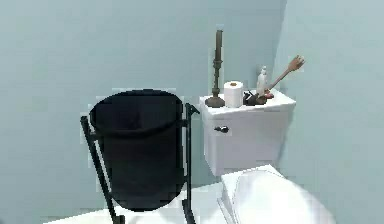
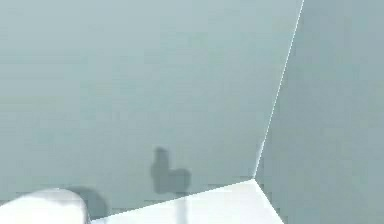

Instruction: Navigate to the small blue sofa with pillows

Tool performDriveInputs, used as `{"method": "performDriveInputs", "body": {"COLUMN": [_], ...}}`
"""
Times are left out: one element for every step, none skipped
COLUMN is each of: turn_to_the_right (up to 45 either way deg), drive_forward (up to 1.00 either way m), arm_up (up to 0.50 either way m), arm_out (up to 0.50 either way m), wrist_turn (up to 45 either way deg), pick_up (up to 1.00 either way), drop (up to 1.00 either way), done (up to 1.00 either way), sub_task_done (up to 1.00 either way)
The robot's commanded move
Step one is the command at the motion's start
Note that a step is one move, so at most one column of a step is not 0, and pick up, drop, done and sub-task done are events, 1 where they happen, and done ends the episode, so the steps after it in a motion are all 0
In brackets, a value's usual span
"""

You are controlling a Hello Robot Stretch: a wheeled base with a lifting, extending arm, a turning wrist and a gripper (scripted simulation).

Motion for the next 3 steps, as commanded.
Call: {"method": "performDriveInputs", "body": {"turn_to_the_right": [-45.0,-15.0,0.0], "drive_forward": [0.00,0.00,0.20], "arm_up": [0.00,0.00,0.00], "arm_out": [0.00,0.00,0.00], "wrist_turn": [0.0,0.0,0.0], "pick_up": [0.00,0.00,0.00], "drop": [0.00,0.00,0.00], "done": [0.00,0.00,0.00], "sub_task_done": [0.00,0.00,0.00]}}
